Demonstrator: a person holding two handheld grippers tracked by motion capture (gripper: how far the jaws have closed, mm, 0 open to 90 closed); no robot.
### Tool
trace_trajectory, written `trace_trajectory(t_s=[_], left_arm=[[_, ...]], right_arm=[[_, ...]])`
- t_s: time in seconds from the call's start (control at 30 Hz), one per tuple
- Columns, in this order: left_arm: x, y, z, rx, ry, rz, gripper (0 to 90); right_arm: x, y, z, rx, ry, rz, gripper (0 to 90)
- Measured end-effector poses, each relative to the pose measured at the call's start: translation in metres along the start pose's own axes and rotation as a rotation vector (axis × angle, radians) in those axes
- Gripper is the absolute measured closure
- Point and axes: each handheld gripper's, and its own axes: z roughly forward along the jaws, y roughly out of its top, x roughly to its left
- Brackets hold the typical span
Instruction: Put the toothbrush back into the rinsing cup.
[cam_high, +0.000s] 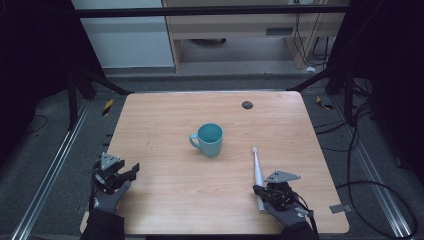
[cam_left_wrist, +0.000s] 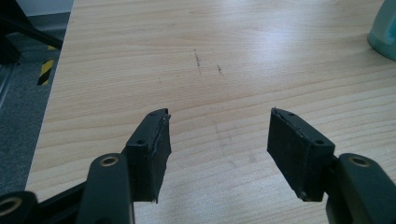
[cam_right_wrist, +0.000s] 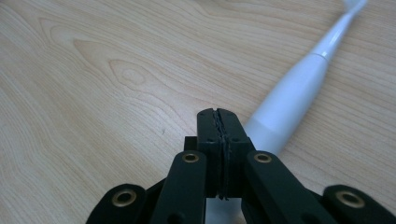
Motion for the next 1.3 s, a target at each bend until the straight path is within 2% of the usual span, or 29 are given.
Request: trace_trajectory(t_s=[0.33,0.4,0.5,0.6,0.77,1.17,1.3], left_arm=[[0.0,0.0,0.0,0.002,-0.003,0.002,38.3],[0.0,0.0,0.0,0.003,-0.004,0.003,38.3],[0.0,0.0,0.0,0.002,-0.005,0.002,38.3],[0.0,0.0,0.001,0.004,-0.006,0.002,38.3],[0.0,0.0,0.0,0.004,-0.007,0.002,38.4],[0.0,0.0,0.001,0.007,-0.009,0.004,38.3],[0.0,0.0,0.001,0.005,-0.012,0.0,38.0]], right_arm=[[-0.003,0.0,-0.001,0.005,-0.007,0.001,87.9],[-0.003,0.0,-0.003,-0.012,-0.003,-0.005,87.6],[-0.007,0.002,-0.01,-0.043,-0.031,0.01,87.5],[-0.019,-0.001,-0.018,-0.066,-0.076,0.046,87.6],[-0.026,-0.008,-0.021,-0.023,-0.131,0.059,87.6],[-0.03,-0.012,-0.022,0.003,-0.149,0.071,87.1],[-0.031,-0.011,-0.024,-0.01,-0.16,0.071,85.2]])
